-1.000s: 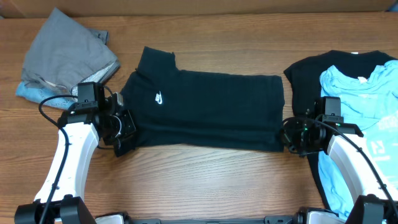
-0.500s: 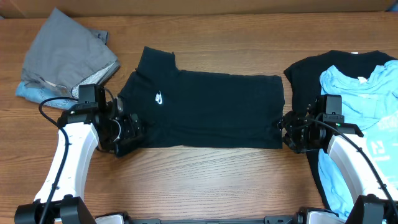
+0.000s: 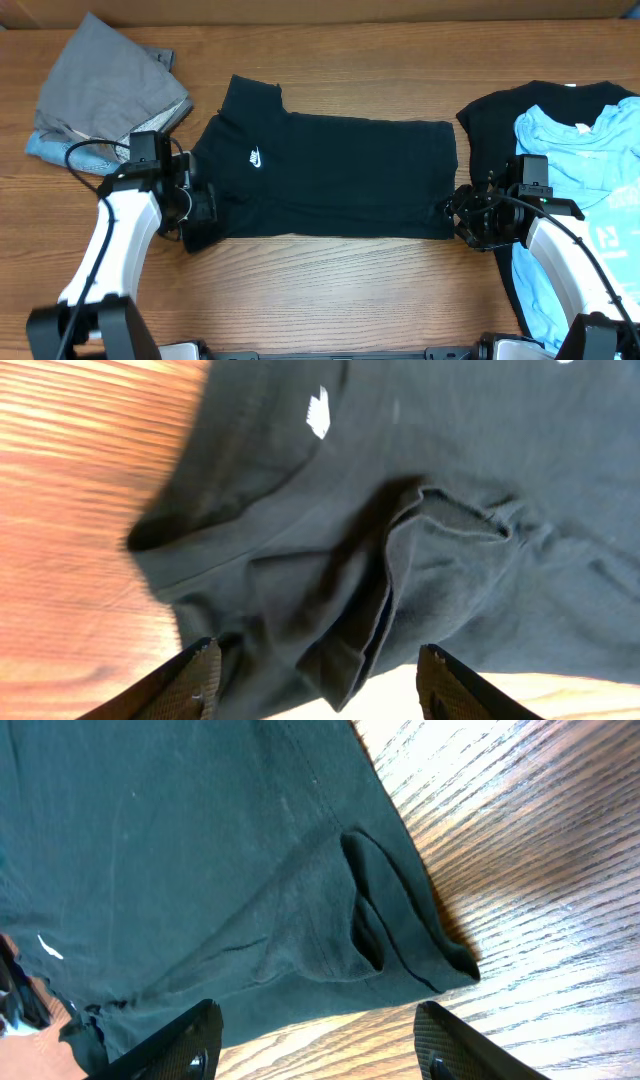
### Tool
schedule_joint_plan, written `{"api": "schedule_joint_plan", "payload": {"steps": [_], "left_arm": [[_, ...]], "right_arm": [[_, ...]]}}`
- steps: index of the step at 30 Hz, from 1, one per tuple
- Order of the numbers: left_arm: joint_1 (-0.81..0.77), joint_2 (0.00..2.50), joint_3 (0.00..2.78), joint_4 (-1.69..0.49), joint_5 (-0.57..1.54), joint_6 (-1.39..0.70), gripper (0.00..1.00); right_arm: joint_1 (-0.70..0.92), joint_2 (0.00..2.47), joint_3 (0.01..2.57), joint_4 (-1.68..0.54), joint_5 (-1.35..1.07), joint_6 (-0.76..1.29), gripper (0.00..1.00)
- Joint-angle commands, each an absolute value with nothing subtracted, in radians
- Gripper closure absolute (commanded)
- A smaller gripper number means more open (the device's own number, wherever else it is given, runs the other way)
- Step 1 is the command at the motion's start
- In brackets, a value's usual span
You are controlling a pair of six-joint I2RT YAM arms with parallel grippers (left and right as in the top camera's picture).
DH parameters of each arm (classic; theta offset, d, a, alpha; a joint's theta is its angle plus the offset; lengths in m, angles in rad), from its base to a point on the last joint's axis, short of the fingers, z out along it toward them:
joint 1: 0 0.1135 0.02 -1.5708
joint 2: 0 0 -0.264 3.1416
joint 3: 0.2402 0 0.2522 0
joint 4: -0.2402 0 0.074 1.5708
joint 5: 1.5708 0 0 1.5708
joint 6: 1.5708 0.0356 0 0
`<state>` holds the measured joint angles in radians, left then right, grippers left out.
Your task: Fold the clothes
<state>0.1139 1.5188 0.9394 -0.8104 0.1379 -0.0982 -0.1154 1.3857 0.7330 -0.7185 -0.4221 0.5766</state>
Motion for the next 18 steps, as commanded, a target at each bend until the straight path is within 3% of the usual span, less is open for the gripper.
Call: {"api": "schedule_joint_plan", "payload": {"steps": [1, 5, 8, 13, 15, 18], "left_arm": [[0.088, 1.583, 0.931, -0.806, 0.172, -0.013, 0.37], [0.078, 1.615, 0.931, -0.808, 0.168, -0.013, 0.50], [0.078, 1.614, 0.932, -0.813, 0.162, -0.010, 0.69], [0.078, 1.614, 0.947, -0.818, 0.149, -0.010, 0.91], [0.078, 1.614, 0.971, -0.823, 0.146, -0.010, 0.96], [0.078, 1.614, 1.029, -0.823, 0.147, -0.010, 0.96]], "right_arm": [[-0.113, 1.371, 0.754, -0.715, -0.427, 0.564, 0.35], [-0.113, 1.371, 0.754, -0.715, -0.427, 0.564, 0.35], [-0.113, 1.371, 0.754, -0.715, -0.427, 0.564, 0.35], [-0.113, 1.371, 0.754, -0.713, -0.427, 0.564, 0.35], [-0.113, 1.371, 0.754, -0.712, -0.427, 0.564, 0.35], [-0.113, 1.371, 0.754, -0.712, -0.422, 0.564, 0.35]]}}
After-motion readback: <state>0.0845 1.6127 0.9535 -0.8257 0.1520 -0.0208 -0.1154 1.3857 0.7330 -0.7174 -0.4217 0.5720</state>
